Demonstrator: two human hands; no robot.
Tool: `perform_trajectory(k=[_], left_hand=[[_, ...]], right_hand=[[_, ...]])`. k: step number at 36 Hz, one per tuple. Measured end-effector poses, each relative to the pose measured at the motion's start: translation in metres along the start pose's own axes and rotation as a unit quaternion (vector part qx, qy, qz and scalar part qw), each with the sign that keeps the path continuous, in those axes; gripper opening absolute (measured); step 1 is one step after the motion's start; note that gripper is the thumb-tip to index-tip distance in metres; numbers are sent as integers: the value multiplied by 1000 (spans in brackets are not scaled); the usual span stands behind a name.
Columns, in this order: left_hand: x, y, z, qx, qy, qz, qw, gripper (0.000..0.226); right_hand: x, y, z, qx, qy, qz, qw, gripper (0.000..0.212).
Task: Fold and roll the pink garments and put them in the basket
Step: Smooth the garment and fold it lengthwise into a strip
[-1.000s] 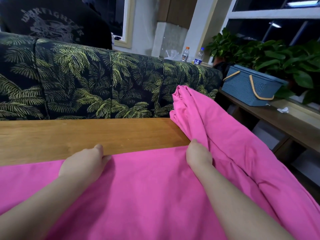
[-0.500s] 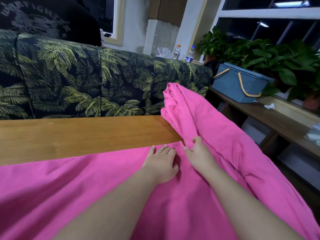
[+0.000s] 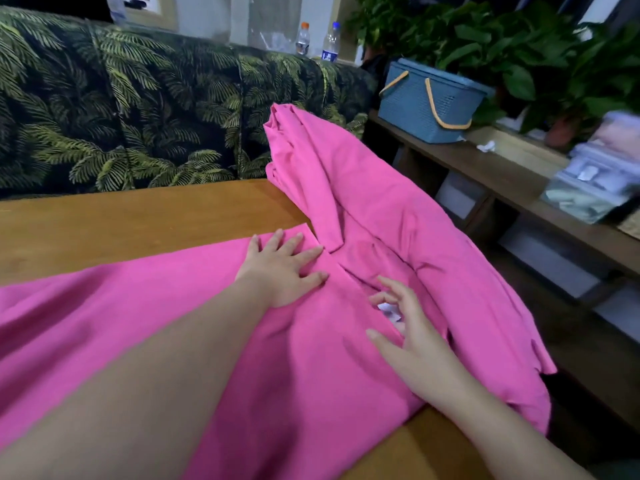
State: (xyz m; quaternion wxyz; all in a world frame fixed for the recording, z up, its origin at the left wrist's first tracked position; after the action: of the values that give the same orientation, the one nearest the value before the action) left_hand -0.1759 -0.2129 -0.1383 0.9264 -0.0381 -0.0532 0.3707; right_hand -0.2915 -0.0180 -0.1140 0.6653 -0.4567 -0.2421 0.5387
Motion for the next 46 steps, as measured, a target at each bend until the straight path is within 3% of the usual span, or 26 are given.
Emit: perform_trajectory(k=[7, 12, 19, 23, 26, 29, 33, 36, 38, 42, 44, 46], left_hand=[[0, 0, 0, 4, -6, 6, 1000, 64], [0, -2, 0, 6, -13, 2, 1000, 65], [-1, -3, 1, 11, -19, 1, 1000, 66], [0, -2, 2, 13, -31, 6, 999, 66], [3, 1, 8, -31, -32, 24, 999, 66], [20, 14, 18, -83, 39, -2, 996, 64], [69, 40, 16, 30, 20, -56, 998, 59], [110, 57, 4, 21, -1, -80, 997, 62], [132, 66, -2, 10, 7, -88, 996, 77], [164, 75, -8, 17, 12, -107, 994, 89], [179, 73, -10, 15, 10, -116, 993, 86], [193, 65, -10, 22, 2, -115, 993, 76]], right_hand=[[44, 2, 26, -130, 25, -4, 991, 82], [57, 12, 36, -123, 39, -49, 990, 74], [59, 16, 34, 28, 67, -77, 994, 42], [61, 17, 23, 177, 59, -10, 982, 26], [65, 16, 19, 281, 46, 56, 957, 27], [63, 3, 19, 357, 61, 78, 929, 35], [58, -8, 8, 415, 60, 102, 902, 26], [45, -15, -8, 348, 12, 92, 933, 36], [36, -14, -19, 282, -56, 40, 957, 46], [34, 1, -28, 330, -150, -12, 932, 90], [37, 2, -26, 364, -164, -32, 916, 89], [39, -2, -26, 389, -176, -48, 903, 68]])
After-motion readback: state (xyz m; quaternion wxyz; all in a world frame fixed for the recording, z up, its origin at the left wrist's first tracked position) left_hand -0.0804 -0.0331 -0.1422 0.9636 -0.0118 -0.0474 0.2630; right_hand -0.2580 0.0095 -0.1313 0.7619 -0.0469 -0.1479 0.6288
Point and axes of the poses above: each hand's wrist, its own x-axis away from the middle knuckle, its own z-axis out of the back of the hand, y = z × x, the point moved 3 cm from there along -x, towards the middle knuckle, and after that the axes turned 13 degrees about -x, right-handed, at the moved point
